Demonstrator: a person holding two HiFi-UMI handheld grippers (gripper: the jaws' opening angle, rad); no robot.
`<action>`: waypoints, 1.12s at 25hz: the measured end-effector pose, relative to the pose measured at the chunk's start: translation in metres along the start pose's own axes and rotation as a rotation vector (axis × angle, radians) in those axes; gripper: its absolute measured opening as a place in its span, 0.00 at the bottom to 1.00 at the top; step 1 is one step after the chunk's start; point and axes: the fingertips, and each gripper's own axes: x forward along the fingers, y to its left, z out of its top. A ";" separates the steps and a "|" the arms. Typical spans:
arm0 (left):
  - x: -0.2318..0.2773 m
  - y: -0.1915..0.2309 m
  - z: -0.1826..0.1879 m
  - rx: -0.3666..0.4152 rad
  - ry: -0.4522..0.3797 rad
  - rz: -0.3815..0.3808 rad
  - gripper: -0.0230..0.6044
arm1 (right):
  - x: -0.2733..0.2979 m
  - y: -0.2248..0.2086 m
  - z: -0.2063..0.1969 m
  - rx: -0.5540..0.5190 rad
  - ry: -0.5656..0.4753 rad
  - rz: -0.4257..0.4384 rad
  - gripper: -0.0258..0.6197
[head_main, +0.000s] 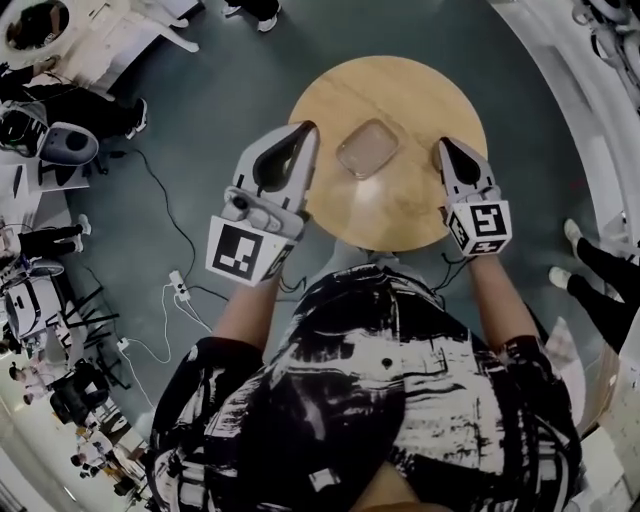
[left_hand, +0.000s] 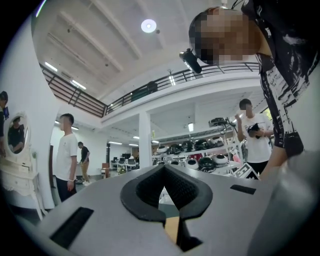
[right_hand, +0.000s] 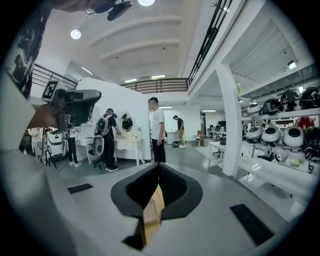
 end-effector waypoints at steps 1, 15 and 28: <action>0.002 0.001 -0.001 -0.003 0.003 -0.009 0.04 | 0.003 0.002 -0.007 0.010 0.017 0.003 0.04; 0.014 0.022 -0.017 -0.090 0.064 -0.053 0.04 | 0.050 0.022 -0.143 0.403 0.371 0.135 0.21; 0.024 0.029 -0.048 -0.156 0.135 -0.081 0.03 | 0.064 0.015 -0.193 0.626 0.508 0.098 0.31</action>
